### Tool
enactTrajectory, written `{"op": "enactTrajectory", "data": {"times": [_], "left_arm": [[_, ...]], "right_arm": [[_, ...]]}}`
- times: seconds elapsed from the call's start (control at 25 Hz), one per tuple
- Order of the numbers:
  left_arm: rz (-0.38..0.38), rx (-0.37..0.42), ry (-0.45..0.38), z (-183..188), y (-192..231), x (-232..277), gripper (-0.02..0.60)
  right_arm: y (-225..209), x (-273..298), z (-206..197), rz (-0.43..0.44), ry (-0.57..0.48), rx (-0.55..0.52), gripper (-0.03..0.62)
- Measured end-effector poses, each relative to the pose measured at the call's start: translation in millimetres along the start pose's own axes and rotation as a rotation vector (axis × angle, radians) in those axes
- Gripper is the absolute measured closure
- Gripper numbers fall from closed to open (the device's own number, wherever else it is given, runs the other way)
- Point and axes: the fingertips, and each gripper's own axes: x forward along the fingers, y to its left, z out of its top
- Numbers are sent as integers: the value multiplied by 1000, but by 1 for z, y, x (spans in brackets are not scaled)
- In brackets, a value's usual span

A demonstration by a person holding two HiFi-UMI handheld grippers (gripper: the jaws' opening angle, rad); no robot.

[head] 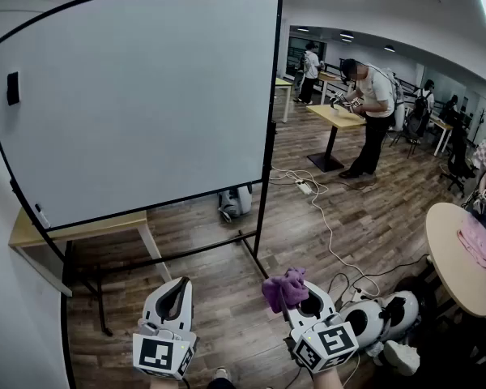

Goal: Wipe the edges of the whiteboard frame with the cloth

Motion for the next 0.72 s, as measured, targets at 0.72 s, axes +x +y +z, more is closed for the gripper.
{"op": "enactTrajectory", "data": {"times": [0.72], "left_arm": [[-35, -6, -17, 0, 9, 13, 563]], "right_arm": [[2, 10, 1, -34, -5, -1, 484]]}}
